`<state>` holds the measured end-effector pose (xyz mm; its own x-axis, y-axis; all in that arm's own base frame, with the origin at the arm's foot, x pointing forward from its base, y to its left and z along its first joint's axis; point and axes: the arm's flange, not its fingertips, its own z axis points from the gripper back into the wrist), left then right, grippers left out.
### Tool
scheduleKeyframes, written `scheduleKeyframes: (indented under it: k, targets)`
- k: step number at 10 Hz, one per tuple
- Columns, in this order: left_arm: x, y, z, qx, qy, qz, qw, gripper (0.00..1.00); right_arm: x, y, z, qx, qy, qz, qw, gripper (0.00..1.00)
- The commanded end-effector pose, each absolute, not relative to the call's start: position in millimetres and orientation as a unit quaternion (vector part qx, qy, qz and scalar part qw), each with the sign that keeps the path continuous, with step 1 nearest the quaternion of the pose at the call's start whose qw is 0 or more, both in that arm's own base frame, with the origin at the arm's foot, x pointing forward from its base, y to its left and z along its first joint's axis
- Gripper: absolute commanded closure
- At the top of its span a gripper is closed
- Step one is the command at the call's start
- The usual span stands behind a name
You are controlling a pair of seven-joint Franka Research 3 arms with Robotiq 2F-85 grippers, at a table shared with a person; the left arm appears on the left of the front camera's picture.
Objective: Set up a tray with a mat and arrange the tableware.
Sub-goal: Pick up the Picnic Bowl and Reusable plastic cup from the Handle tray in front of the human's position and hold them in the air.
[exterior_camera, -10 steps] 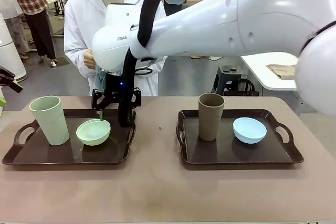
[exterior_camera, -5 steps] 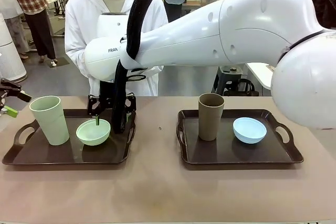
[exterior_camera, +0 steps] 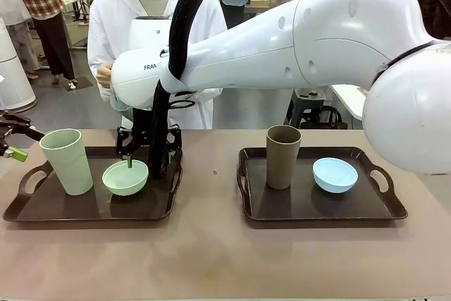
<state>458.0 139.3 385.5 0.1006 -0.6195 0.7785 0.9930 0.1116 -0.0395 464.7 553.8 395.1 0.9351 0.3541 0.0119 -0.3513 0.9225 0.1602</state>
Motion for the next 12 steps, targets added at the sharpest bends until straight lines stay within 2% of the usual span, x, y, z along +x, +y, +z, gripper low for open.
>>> scheduleKeyframes:
  k: [1, 5, 7, 12]
  targets:
    - [464.7, 134.7, 378.4, -0.296, -0.311, -0.592, 0.682, 0.0, 467.2, 555.3, 390.9, 0.084, -0.003, 0.153, 0.985, 0.0]
    - [477.9, 137.1, 358.0, -0.283, -0.336, -0.564, 0.699, 0.0, 474.3, 557.2, 369.9, 0.131, -0.028, 0.116, 0.984, 0.0]
    - [481.9, 138.1, 352.0, -0.29, -0.347, -0.56, 0.695, 0.0, 474.6, 562.0, 363.1, 0.127, -0.03, 0.117, 0.984, 0.0]
    - [488.2, 114.7, 326.6, -0.316, -0.311, -0.583, 0.681, 0.0, 474.8, 567.4, 352.6, 0.124, -0.027, 0.118, 0.985, 0.0]
